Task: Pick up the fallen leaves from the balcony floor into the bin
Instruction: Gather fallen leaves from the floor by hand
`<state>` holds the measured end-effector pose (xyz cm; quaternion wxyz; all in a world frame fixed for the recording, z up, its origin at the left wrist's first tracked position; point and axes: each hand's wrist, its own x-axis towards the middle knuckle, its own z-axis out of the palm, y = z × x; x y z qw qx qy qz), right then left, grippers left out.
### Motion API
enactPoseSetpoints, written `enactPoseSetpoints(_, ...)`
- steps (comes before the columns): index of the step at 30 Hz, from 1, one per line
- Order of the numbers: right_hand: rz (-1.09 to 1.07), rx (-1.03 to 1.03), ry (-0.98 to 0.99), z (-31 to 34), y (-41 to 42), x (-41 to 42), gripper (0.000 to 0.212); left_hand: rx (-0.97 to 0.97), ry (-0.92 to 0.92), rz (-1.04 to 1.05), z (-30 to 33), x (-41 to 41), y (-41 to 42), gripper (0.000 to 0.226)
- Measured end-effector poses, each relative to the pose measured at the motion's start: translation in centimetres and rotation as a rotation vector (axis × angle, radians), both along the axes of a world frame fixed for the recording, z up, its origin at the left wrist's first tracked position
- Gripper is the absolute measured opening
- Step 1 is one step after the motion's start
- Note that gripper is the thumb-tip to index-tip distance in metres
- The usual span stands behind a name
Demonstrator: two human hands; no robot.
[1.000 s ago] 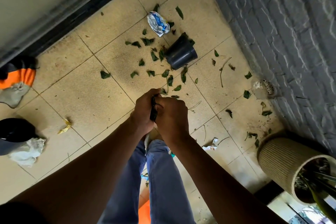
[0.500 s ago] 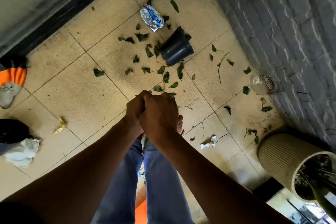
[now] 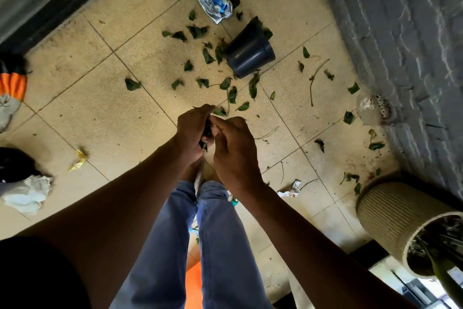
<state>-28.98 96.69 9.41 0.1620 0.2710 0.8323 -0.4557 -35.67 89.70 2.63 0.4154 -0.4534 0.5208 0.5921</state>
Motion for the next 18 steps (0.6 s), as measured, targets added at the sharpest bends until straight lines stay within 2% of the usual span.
enactPoseSetpoints(6, -0.244, -0.145, -0.033, -0.5, 1.7, -1.5, 0.022, 0.088, -0.017, 0.054, -0.3, -1.2, -0.4, 0.036)
enactPoseSetpoints(11, -0.286, -0.182, -0.09, -2.1, 1.7, -3.0, 0.004, 0.145, 0.064, -0.025, 0.1, -1.8, 0.2, 0.043)
enactPoseSetpoints(18, -0.344, -0.032, -0.01, -3.0, 0.8, -4.1, 0.013, 0.188, 0.019, -0.034, 0.5, -2.7, 0.7, 0.044)
